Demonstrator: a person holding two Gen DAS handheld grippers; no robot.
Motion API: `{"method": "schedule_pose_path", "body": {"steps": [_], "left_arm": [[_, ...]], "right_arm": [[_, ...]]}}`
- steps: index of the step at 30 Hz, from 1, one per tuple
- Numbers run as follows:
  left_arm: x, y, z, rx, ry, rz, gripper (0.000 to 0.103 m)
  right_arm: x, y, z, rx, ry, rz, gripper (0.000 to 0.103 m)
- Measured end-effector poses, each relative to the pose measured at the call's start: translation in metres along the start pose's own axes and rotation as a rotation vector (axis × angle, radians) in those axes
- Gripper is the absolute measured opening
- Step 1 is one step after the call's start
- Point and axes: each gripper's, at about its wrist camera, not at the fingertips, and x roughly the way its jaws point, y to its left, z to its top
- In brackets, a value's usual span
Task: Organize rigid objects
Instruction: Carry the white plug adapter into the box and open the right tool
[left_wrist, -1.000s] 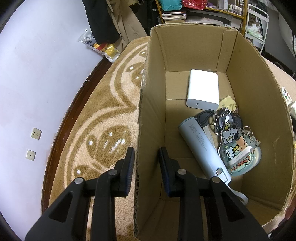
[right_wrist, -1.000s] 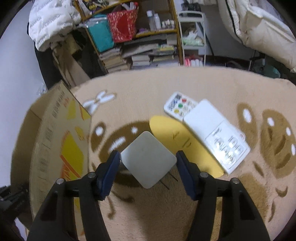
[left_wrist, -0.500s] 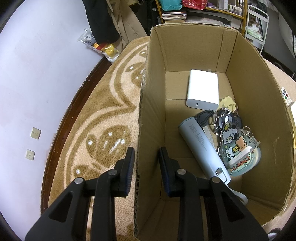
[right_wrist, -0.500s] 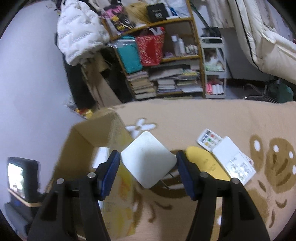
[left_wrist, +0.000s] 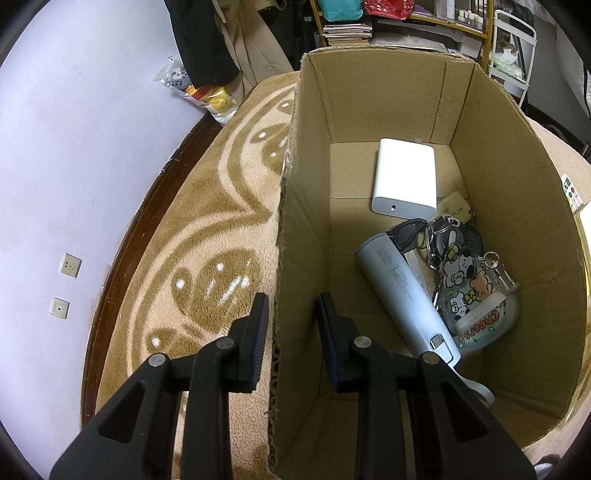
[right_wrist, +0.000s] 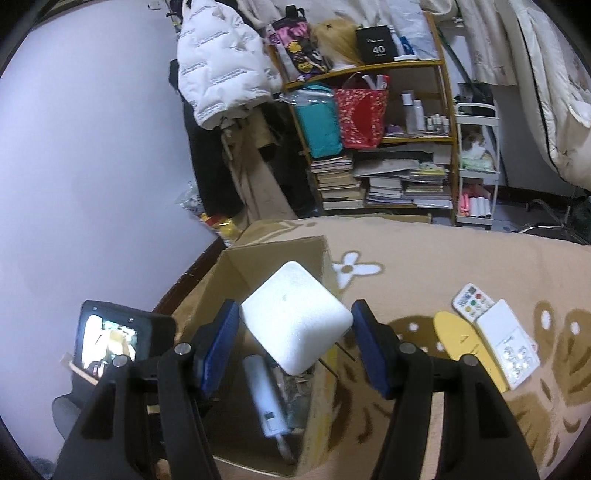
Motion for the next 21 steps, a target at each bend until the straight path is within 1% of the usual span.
{"method": "schedule_pose_path", "body": {"steps": [7,21], "left_arm": [[0.002,0.001,0.0,-0.004,0.001,-0.006,0.026],[0.001,0.001,0.0,-0.004,0.001,-0.006,0.026]], "right_arm": [[0.007,0.014,-0.008,-0.037,0.029,0.04,0.066],[0.015,0.01,-0.014,-0.018,0.076,0.057,0.066]]}}
